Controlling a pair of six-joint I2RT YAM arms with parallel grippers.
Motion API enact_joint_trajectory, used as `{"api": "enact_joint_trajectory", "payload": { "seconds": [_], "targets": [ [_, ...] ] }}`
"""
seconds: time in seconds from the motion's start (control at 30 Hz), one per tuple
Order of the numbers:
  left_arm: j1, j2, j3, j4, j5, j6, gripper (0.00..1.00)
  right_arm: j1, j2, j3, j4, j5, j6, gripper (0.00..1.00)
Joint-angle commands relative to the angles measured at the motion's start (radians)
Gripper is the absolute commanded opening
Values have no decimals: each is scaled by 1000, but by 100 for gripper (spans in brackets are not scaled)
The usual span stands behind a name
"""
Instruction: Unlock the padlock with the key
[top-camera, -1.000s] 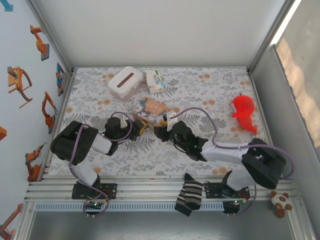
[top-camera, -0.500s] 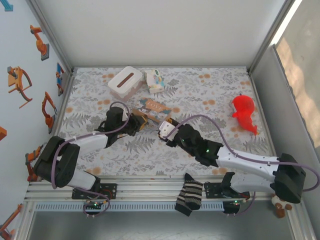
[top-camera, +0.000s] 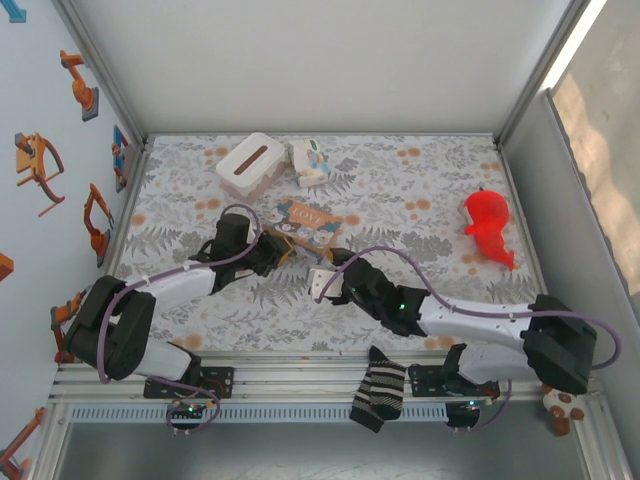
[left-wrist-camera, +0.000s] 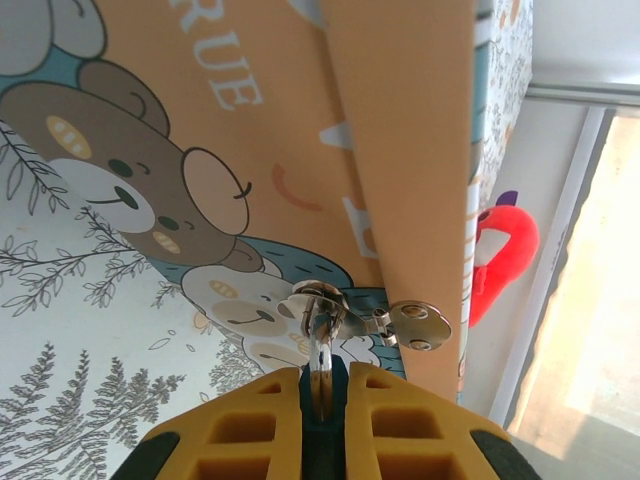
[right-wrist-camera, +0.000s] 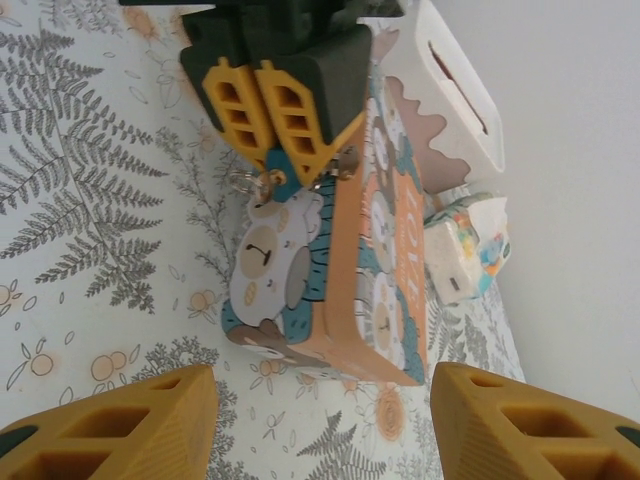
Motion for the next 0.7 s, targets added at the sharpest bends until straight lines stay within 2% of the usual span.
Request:
{"api": "enact_joint_trajectory", "payload": {
  "seconds": [0.0,0.17,0.67],
  "targets": [
    [-6,0,36,0,8,-21,0,15,52,44,79,-7,-25,57],
    [-7,-3,39,-8,13,-22,0,19,138,72,135,-34,-4,51],
    [-9,-5,44,-9,22,-26,0,12,315,124,270,-56,-2,46]
  ]
}}
